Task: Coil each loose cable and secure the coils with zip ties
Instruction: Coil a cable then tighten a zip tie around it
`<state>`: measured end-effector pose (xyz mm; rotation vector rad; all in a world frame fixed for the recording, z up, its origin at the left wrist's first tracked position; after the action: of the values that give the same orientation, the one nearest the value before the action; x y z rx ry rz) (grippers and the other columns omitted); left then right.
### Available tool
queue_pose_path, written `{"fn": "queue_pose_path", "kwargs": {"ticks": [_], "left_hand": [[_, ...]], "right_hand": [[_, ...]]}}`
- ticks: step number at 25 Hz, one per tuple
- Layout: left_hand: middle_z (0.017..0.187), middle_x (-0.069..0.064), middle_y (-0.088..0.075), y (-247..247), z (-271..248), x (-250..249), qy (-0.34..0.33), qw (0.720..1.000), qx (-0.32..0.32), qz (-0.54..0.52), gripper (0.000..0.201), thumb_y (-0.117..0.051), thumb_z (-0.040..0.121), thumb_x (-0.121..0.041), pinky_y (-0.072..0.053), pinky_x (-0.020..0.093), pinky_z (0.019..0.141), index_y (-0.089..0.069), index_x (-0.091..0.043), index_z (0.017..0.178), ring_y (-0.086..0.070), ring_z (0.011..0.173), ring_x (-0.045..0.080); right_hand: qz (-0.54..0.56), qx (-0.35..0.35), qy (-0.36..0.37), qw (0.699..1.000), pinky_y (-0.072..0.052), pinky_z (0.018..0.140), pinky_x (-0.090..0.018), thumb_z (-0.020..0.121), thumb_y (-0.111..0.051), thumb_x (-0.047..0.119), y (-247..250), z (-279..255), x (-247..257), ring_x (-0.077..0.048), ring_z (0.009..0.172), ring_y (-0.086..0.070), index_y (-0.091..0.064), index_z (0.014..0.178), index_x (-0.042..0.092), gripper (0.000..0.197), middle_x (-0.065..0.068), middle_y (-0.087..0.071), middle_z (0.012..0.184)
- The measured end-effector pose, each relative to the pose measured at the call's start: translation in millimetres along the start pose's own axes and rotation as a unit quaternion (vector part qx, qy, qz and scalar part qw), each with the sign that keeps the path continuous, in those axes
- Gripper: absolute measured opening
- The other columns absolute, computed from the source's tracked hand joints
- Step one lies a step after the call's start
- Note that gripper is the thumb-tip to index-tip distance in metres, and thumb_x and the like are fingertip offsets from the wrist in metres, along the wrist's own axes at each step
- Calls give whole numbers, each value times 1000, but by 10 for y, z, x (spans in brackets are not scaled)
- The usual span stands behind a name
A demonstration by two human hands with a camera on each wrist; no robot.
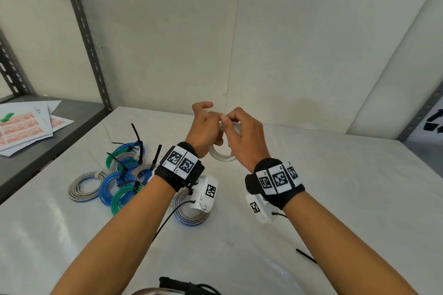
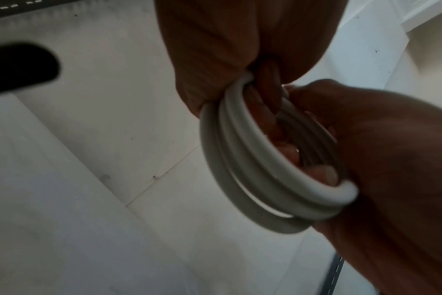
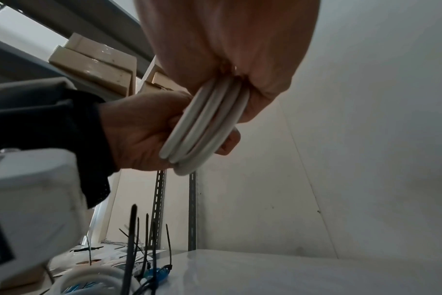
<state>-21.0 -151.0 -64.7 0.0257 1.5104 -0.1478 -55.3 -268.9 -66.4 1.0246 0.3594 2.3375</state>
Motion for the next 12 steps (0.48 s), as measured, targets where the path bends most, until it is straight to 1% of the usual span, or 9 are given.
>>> {"fn": "queue_pose_path", "kwargs": {"ticks": [2,4,5,7,8,9,10,11,12], "left_hand": [[80,11,-55,16,8,13,-15,1000,4,3,40,-35,97,4,-37,23,41,-27,-17,129,-44,43,10],[92,12,-57,22,16,14,-25,1000,-3,0,44,-37,95,8,-39,24,42,-27,-17,129,-48,49,12],[96,12,-58,11,17,2,-32,999,-6,-8,46,-37,93,10,-40,25,44,-27,-18,129,-51,53,13],[98,12,-59,-17,3,1,-52,998,-24,-27,45,-39,92,9,-45,28,48,-30,-17,127,-56,61,18],[96,13,-61,-50,8,10,-60,997,-35,-32,36,-42,95,4,-49,31,52,-34,-16,124,-58,64,21],[92,15,-64,-107,5,8,-61,997,-34,-19,22,-44,99,-6,-52,35,56,-42,-12,120,-61,65,23],[86,17,-66,-174,-2,14,-49,999,-23,0,17,-43,103,-20,-54,37,59,-52,-8,112,-62,64,25],[76,17,-64,-231,-9,39,-26,1000,-5,13,32,-40,104,-30,-53,36,57,-59,-5,100,-60,60,23],[67,13,-56,-276,-9,60,0,1000,5,2,42,-37,104,-36,-49,32,51,-59,-4,89,-53,53,20]], "right_hand": [[18,30,-26,999,-47,63,-20,103,-55,23,7,13,-10,-6,69,-62,-60,96,14,13,5,-66,79],[29,64,-20,997,-50,65,-22,103,-54,26,12,13,-2,-10,73,-64,-60,96,13,16,2,-68,81],[27,63,-12,998,-49,63,-21,103,-55,26,16,11,-6,-11,70,-62,-59,93,11,19,1,-66,78],[26,28,3,999,-44,59,-16,103,-56,24,31,12,3,-9,65,-58,-59,88,8,22,0,-64,73],[26,2,8,1000,-44,60,-15,102,-57,23,44,24,5,-8,65,-59,-60,87,8,21,1,-64,74],[26,-25,7,999,-46,61,-16,102,-57,22,70,46,-12,-9,67,-61,-61,88,8,21,0,-66,75],[27,-49,0,998,-48,63,-17,102,-58,22,104,70,-34,-9,69,-63,-61,88,8,20,0,-67,77],[29,-66,-8,997,-48,63,-16,102,-58,22,137,81,-51,-8,70,-63,-61,89,8,20,0,-67,77],[33,-74,-14,997,-47,63,-13,102,-58,22,159,88,-56,-6,69,-62,-60,88,9,19,0,-67,77]]}}
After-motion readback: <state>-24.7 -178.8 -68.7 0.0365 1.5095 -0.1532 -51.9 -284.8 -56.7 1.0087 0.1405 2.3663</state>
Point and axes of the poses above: each hand's wrist, its own z-axis towards the middle knuckle, its own y-axis out of the back of the hand, x = y × z, the point moved 2 cm from there along z, towards the middle knuckle
